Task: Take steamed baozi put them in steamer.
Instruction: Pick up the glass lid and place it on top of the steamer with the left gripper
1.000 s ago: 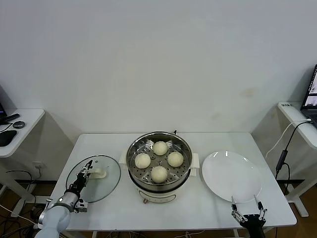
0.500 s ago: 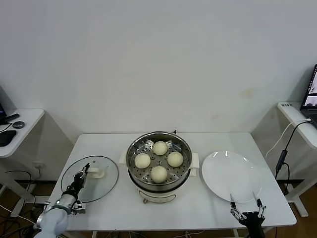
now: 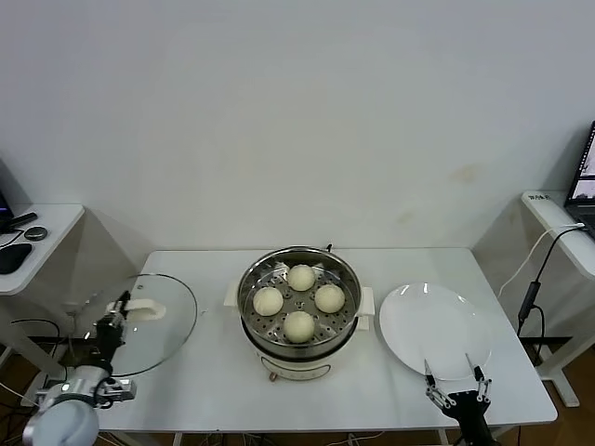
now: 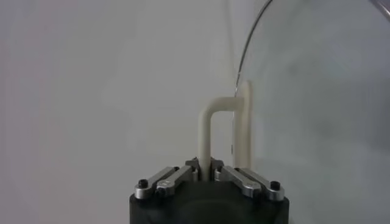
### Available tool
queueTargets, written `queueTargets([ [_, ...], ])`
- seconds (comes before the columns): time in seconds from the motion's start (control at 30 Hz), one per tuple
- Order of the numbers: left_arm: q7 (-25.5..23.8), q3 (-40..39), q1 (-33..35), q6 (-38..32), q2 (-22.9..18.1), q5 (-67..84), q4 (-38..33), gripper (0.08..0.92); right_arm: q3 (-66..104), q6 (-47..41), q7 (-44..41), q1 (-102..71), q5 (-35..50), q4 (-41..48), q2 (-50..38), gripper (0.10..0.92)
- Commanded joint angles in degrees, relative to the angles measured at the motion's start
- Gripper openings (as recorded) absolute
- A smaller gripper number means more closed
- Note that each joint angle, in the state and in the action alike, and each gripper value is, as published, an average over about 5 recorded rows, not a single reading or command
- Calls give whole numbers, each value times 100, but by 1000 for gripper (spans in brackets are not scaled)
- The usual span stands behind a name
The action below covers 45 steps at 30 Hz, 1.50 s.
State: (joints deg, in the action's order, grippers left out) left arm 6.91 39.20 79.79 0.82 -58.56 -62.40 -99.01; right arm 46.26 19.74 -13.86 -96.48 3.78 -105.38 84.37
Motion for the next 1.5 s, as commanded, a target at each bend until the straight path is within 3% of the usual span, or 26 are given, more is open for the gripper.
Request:
queueTargets([
  [0.03, -1013, -281, 775, 1834, 700, 1288, -3077, 170, -144, 22, 8, 57, -167, 61, -33, 823],
  [0.33, -1349, -2850, -1083, 2745, 799, 696, -2810, 170, -233, 57, 160, 137, -696, 157, 114, 823],
  [0.6, -2387, -4017, -1966, 3252, -155, -1108, -2540, 170, -386, 59, 289, 297, -953, 436, 210, 823],
  [1.03, -2858, -4572, -2615, 3434, -1278, -2031, -1566, 170, -456, 53, 327, 380, -970, 584, 187, 823],
  [1.5, -2691, -4557, -2615, 3431, -2143, -2281, -867, 170, -499, 74, 327, 336, -941, 588, 134, 823],
])
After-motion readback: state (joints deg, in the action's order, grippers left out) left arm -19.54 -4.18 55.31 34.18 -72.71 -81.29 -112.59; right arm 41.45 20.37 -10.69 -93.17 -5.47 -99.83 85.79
